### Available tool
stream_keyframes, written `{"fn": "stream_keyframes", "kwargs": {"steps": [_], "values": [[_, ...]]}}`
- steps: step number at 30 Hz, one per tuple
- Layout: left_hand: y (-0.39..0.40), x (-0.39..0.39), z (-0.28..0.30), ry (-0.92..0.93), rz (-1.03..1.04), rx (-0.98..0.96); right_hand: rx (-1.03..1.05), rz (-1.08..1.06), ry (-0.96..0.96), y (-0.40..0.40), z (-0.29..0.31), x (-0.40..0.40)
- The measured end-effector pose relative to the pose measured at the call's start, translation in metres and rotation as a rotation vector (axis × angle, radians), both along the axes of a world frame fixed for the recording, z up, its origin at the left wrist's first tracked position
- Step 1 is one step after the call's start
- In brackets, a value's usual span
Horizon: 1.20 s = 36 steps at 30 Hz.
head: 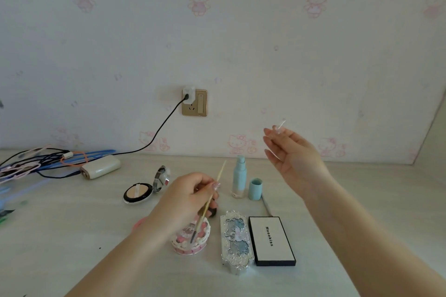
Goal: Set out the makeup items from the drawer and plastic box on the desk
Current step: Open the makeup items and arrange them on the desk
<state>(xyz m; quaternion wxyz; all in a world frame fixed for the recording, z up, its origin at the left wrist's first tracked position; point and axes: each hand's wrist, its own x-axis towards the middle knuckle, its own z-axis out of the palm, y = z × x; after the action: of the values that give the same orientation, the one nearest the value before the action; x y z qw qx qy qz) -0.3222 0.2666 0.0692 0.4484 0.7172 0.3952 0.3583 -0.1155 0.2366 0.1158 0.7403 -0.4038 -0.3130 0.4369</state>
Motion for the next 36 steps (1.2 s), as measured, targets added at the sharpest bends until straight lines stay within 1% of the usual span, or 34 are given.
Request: {"fn": "stream_keyframes", "kwargs": {"steps": [3, 6, 9, 12, 15, 18, 22, 25, 30, 33, 36], "values": [[0.002, 0.013, 0.004, -0.042, -0.007, -0.007, -0.067, -0.004, -0.082, -0.004, -0.013, 0.006], [-0.001, 0.039, 0.008, -0.07, -0.098, -0.068, -0.096, -0.028, -0.062, -0.008, -0.024, 0.019], [-0.001, 0.069, 0.007, -0.105, -0.151, -0.157, -0.128, -0.077, -0.083, -0.013, -0.032, 0.04], [0.007, 0.098, 0.001, -0.146, -0.166, -0.248, -0.175, -0.122, -0.165, -0.017, -0.042, 0.057], [0.02, 0.129, -0.01, -0.15, -0.163, -0.288, -0.236, -0.184, -0.261, -0.019, -0.058, 0.079], [0.032, 0.163, -0.024, -0.165, -0.088, -0.318, -0.309, -0.244, -0.37, -0.018, -0.076, 0.101], [0.045, 0.197, -0.043, -0.026, -0.045, -0.217, -0.405, -0.283, -0.503, -0.012, -0.099, 0.121], [0.052, 0.214, -0.057, 0.066, -0.029, -0.18, -0.466, -0.282, -0.629, -0.004, -0.113, 0.131], [0.06, 0.227, -0.077, 0.249, -0.064, -0.103, -0.592, -0.271, -0.864, 0.01, -0.123, 0.138], [0.063, 0.23, -0.083, 0.294, -0.062, -0.096, -0.628, -0.228, -0.973, 0.015, -0.127, 0.138], [0.068, 0.231, -0.087, 0.356, -0.062, -0.045, -0.661, -0.206, -1.065, 0.019, -0.131, 0.137]]}}
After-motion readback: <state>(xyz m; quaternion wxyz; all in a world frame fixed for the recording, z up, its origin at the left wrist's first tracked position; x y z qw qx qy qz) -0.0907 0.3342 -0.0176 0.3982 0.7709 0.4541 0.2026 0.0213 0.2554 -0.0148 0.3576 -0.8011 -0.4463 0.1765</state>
